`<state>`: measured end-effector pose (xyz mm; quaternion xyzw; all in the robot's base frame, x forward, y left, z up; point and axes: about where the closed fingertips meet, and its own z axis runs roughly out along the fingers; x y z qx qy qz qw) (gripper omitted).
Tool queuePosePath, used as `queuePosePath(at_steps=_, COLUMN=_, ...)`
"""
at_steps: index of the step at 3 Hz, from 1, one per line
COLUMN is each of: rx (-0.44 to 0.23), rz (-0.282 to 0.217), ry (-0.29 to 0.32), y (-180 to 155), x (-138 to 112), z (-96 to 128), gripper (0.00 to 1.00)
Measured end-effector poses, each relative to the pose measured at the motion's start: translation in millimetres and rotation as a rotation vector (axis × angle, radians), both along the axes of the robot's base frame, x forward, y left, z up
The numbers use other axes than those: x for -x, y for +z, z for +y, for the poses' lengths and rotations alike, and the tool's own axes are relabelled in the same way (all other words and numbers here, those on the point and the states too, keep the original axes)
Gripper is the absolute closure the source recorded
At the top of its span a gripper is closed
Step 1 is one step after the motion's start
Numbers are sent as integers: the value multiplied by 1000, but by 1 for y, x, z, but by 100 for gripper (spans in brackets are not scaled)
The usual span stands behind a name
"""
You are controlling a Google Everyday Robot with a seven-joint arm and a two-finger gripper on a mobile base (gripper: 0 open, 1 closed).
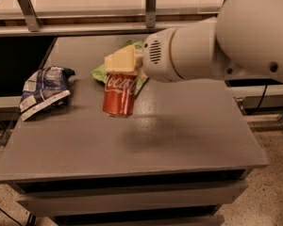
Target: Pick coke can
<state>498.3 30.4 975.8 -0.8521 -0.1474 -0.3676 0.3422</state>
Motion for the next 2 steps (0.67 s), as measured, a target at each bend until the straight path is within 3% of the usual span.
queuePosePath(at_steps=1, rx=-60, rz=-86, ry=33, y=16, x=-4, z=-19, gripper=100)
queuePosePath(at_steps=2, rx=-74, rz=-192, ry=89, y=25, x=-4, z=-33, gripper=100)
